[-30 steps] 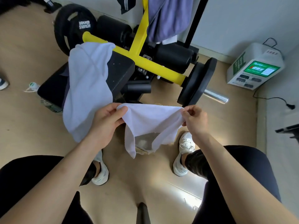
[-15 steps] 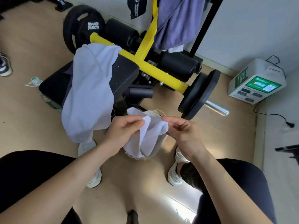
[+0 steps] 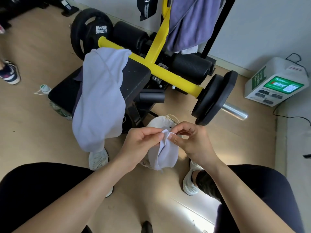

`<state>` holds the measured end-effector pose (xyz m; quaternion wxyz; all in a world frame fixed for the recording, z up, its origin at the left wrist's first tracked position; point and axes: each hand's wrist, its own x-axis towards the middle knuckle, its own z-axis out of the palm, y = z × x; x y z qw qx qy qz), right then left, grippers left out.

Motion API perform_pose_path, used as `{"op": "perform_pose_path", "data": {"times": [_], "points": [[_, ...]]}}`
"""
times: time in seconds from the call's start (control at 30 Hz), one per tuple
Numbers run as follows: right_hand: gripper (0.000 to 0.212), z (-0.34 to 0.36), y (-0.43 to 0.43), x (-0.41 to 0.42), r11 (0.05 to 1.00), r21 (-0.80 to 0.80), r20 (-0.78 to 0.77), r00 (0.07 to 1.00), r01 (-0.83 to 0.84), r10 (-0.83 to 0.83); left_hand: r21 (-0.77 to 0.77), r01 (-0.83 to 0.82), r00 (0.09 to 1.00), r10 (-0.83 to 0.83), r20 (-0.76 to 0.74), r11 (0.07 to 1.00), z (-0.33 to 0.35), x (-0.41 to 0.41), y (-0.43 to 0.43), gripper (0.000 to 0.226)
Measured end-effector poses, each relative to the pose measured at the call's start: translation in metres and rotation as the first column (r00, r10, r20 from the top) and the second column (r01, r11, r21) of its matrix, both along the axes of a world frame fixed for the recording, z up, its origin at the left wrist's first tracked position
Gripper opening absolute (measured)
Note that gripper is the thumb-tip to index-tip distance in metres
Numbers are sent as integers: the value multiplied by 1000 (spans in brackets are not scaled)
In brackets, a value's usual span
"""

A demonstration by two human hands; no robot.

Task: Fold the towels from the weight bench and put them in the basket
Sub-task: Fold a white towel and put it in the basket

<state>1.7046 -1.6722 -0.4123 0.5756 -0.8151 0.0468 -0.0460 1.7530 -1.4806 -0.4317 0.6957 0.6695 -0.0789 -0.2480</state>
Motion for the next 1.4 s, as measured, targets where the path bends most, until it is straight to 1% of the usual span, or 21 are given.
{"op": "perform_pose_path", "data": {"times": [0.07,0.13,0.27,0.4,0.5,0.57,0.6,0.67,0.7,0.77,0.8,0.83,0.9,1.0,1.07,1.13,1.2,1.27,1.33,1.37,1.4], "points": [[10,-2,1,1,1000,-6,-27,999,29,-29,-39,21,1000,-21,-2,999,0,-2,0,25],[12,-5,2,1,998,-37,-45,998,48,-50,-27,27,999,-25,48,999,1,-4,-1,32],[12,-9,5,0,997,-51,-80,995,50,-54,52,-25,987,17,160,998,-5,-3,-2,18],[14,-10,4,0,997,-60,-76,996,43,-47,116,-42,972,14,234,992,-5,-1,0,19],[9,-12,2,0,999,-45,-102,995,-23,18,127,-64,978,36,206,990,-5,-1,1,17],[8,-16,-1,-1,992,-93,-155,985,-89,74,126,-99,987,81,138,987,-5,1,2,17],[9,-18,-3,-2,981,-147,-201,975,-130,99,123,-116,989,102,109,986,-4,3,3,14],[15,-23,-11,-3,926,-312,-309,944,-214,114,120,-168,984,159,76,978,-1,8,8,13],[17,-25,-16,-3,874,-418,-349,932,-248,97,110,-203,979,197,59,973,1,12,11,14],[12,-24,-28,-4,743,-615,-369,929,-264,25,100,-264,965,262,33,959,5,22,21,14],[11,-21,-34,-4,693,-676,-357,934,-249,-13,109,-277,961,276,29,955,7,27,26,15],[14,-20,-40,-4,663,-714,-338,940,-225,-46,123,-281,960,279,27,952,8,32,32,16],[17,-17,-51,-4,641,-750,-295,950,-162,-105,145,-281,960,280,30,949,9,38,43,18],[15,-14,-65,-7,592,-800,-263,945,-102,-193,147,-345,938,344,35,927,11,44,59,16],[13,-15,-72,-9,587,-802,-285,934,-109,-216,149,-391,920,389,46,908,14,47,67,11],[13,-15,-73,-10,629,-769,-310,926,-112,-215,168,-405,914,398,75,899,17,46,72,8],[12,-14,-71,-9,660,-748,-279,936,-72,-213,194,-413,911,399,107,890,16,45,73,9],[9,-9,-69,-9,711,-701,-168,958,50,-234,207,-423,906,410,109,882,14,46,73,9],[9,1,-66,-9,805,-538,-25,950,249,-310,202,-441,897,427,111,874,12,48,74,8],[10,7,-64,-9,823,-434,58,923,366,-379,184,-458,889,444,110,870,13,49,74,9],[10,13,-62,-8,819,-338,143,886,463,-442,154,-474,880,462,108,867,14,49,73,8]]}}
